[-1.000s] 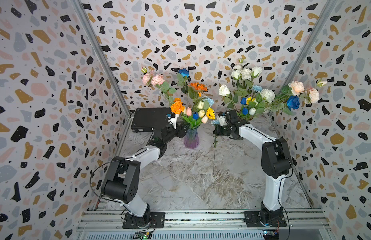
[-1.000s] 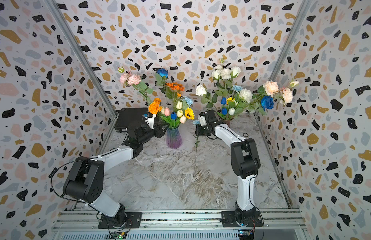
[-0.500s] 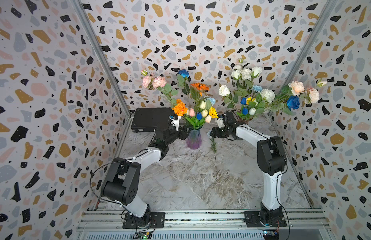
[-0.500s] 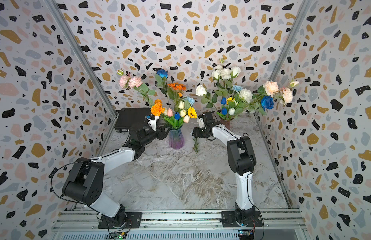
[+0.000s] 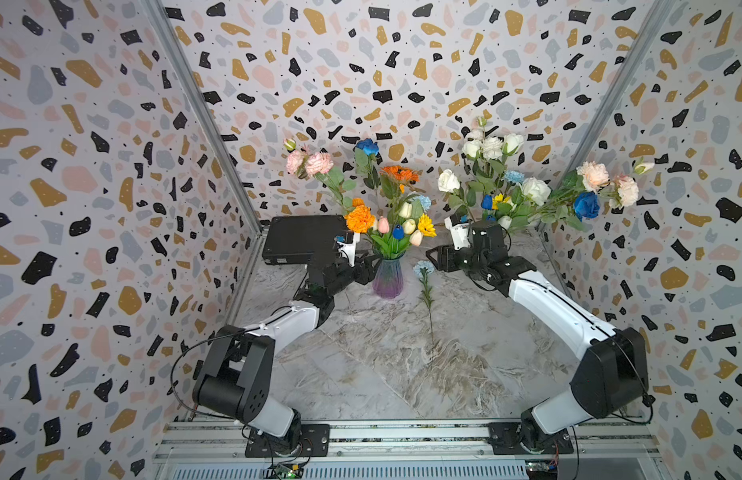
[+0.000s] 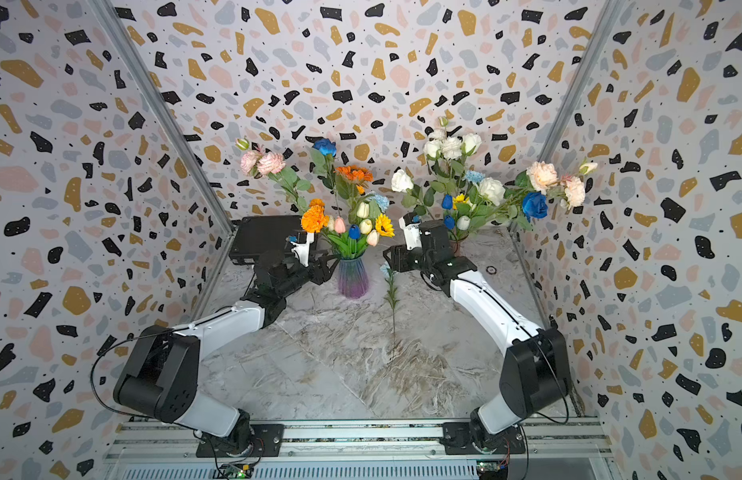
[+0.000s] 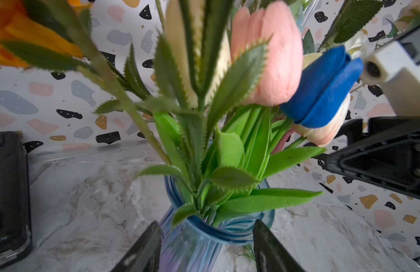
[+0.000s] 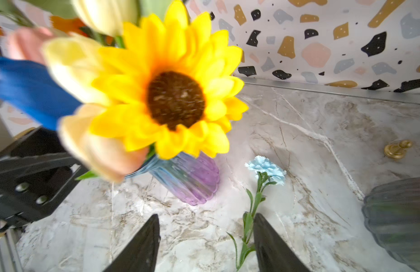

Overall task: Pick out blue flowers from the vase
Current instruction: Move the vase to the center of the board, then pick up the flower from the vase.

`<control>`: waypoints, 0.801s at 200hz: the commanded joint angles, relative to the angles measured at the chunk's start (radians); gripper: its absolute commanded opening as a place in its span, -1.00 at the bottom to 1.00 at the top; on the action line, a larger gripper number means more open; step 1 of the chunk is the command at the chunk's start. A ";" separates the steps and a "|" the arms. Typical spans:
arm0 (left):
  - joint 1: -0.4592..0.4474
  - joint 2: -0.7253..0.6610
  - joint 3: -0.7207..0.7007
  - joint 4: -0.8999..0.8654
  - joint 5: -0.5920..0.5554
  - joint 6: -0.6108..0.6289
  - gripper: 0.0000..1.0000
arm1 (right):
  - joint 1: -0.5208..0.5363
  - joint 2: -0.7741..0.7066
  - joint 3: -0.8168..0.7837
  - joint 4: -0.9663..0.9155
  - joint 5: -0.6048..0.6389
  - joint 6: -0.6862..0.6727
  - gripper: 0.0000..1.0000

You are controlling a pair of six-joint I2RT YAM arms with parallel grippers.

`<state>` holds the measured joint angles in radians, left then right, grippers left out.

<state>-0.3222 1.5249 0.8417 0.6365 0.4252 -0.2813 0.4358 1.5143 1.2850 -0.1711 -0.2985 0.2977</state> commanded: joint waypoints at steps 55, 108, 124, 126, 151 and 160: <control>-0.005 0.004 0.092 -0.066 -0.127 -0.024 0.39 | 0.132 -0.088 -0.005 0.163 -0.166 0.018 0.02; -0.003 0.052 0.144 -0.064 -0.146 -0.035 0.45 | 0.153 -0.001 0.052 0.202 -0.147 0.004 -0.05; -0.003 0.066 0.149 -0.056 -0.157 -0.040 0.47 | 0.154 0.039 0.088 0.191 -0.148 -0.013 -0.06; -0.003 0.068 0.149 -0.054 -0.159 -0.042 0.47 | 0.153 0.043 0.092 0.189 -0.148 -0.015 -0.06; -0.003 0.080 0.146 -0.028 -0.177 -0.059 0.50 | 0.153 0.091 0.135 0.188 -0.137 -0.036 -0.06; -0.003 0.084 0.146 -0.022 -0.184 -0.059 0.51 | 0.153 0.106 0.150 0.189 -0.135 -0.041 -0.06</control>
<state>-0.3222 1.6005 0.9623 0.5545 0.2668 -0.3256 0.5903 1.6100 1.3731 0.0021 -0.4400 0.2874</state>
